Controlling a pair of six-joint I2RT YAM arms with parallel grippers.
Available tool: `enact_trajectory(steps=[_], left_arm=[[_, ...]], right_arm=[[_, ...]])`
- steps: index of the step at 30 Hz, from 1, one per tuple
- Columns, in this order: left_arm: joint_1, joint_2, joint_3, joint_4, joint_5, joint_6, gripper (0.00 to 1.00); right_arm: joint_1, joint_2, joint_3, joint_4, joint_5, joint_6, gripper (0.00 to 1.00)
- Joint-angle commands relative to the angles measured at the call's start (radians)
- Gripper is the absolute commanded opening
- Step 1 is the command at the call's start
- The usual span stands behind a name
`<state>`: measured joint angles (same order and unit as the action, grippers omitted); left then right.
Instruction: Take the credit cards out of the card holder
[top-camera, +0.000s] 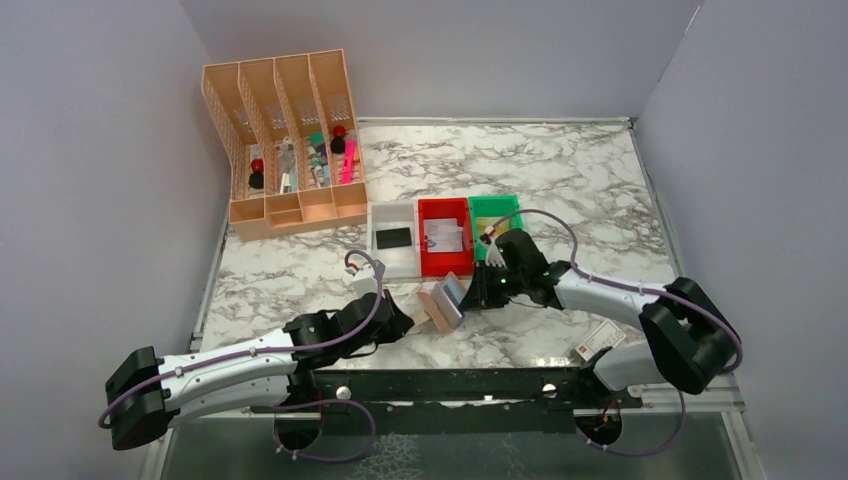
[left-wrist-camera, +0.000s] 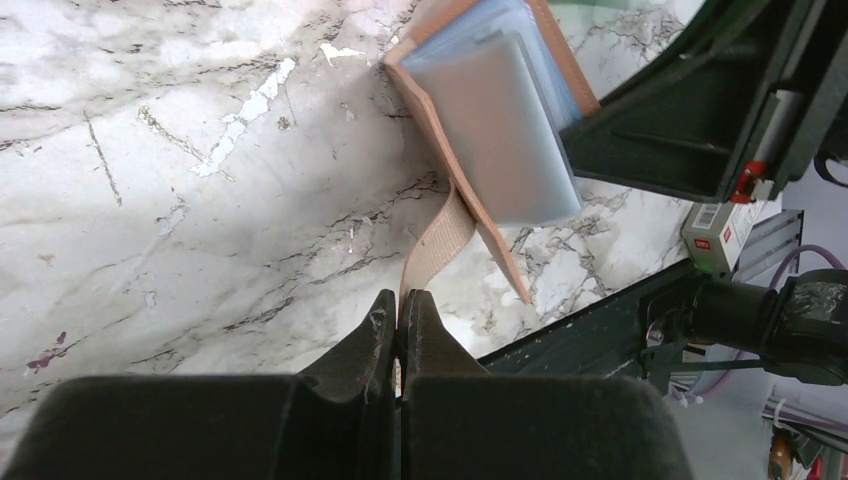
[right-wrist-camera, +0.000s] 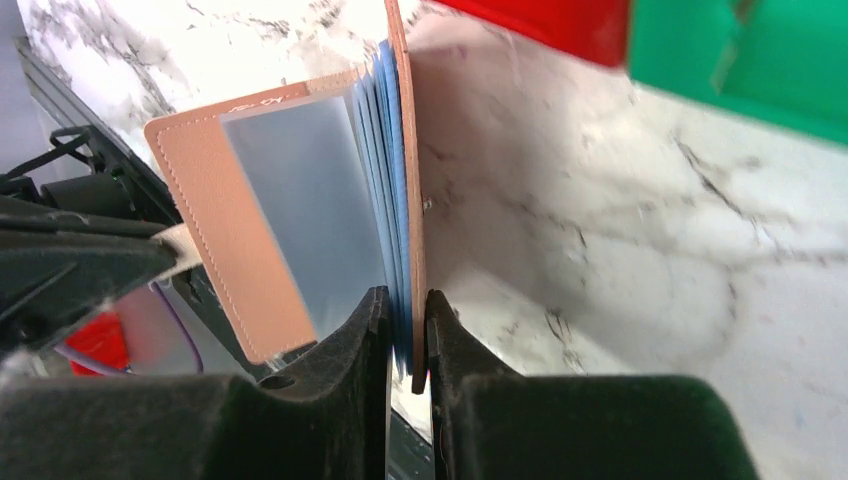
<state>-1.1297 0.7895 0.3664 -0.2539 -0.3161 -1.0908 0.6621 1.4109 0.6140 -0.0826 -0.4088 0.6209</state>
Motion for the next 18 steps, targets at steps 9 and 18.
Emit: enact_trajectory(steps=[9,18], left_arm=[[0.0,0.081,0.027,0.038,-0.018,0.038,0.0],[-0.001,0.167,0.09,0.003,-0.03,0.081,0.0]], right_arm=[[-0.006,-0.431,-0.276,-0.172,0.172,0.151,0.4],[-0.006,-0.292,-0.056,-0.275,0.266,0.008,0.55]])
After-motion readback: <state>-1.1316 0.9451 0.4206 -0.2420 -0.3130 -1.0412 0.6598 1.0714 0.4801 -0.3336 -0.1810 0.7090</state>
